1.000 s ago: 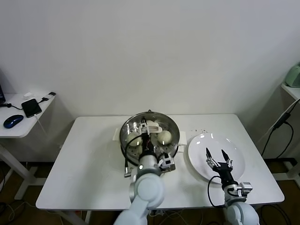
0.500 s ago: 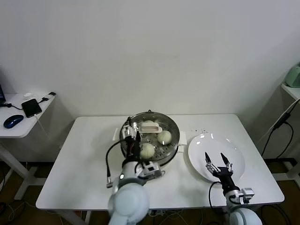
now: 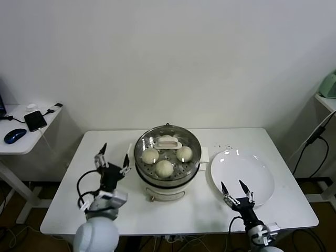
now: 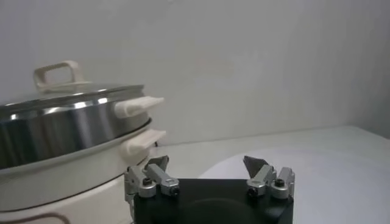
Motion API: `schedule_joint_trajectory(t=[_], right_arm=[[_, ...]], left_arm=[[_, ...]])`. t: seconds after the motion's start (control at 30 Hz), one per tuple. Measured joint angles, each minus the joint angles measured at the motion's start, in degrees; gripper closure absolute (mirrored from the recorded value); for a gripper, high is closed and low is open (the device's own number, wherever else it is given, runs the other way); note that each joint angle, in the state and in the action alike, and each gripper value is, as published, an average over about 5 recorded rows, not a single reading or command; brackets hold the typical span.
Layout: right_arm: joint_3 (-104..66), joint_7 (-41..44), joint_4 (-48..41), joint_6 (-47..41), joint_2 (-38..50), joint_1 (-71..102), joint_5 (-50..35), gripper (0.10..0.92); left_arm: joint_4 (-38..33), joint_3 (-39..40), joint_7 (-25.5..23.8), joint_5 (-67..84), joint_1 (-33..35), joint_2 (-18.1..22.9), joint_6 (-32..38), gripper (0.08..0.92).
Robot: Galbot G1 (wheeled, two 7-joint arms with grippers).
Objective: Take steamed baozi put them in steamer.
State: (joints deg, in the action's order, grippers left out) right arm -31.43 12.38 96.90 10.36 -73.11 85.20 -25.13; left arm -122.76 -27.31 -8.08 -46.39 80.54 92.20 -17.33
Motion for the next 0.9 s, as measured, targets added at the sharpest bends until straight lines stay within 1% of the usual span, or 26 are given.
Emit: schedule_joint_trajectory(t=[0.17, 0.33, 0.57, 0.9], right_arm=[[0.3, 0.0, 0.3, 0.7, 0.4, 1.5, 0.7, 0.203], [0.1, -0.2, 1.0, 1.0, 0.5, 2.8, 0.9, 0.203], [-0.4, -1.2, 3.2, 0.1, 1.3, 5.1, 1.5, 0.203], [-1.3, -1.6, 5.6, -0.6, 2.2, 6.9, 2.2, 0.203]], left_arm=[[1.3, -4.4, 1.0, 14.5, 6.0, 0.0, 6.3, 0.177], [2.0, -6.1, 1.6, 24.6, 11.8, -0.1, 9.5, 0.177], [1.5, -6.9, 1.8, 32.2, 17.8, -0.1, 11.4, 0.177], [-1.2, -6.6, 1.8, 38.9, 23.1, -0.1, 13.0, 0.177]])
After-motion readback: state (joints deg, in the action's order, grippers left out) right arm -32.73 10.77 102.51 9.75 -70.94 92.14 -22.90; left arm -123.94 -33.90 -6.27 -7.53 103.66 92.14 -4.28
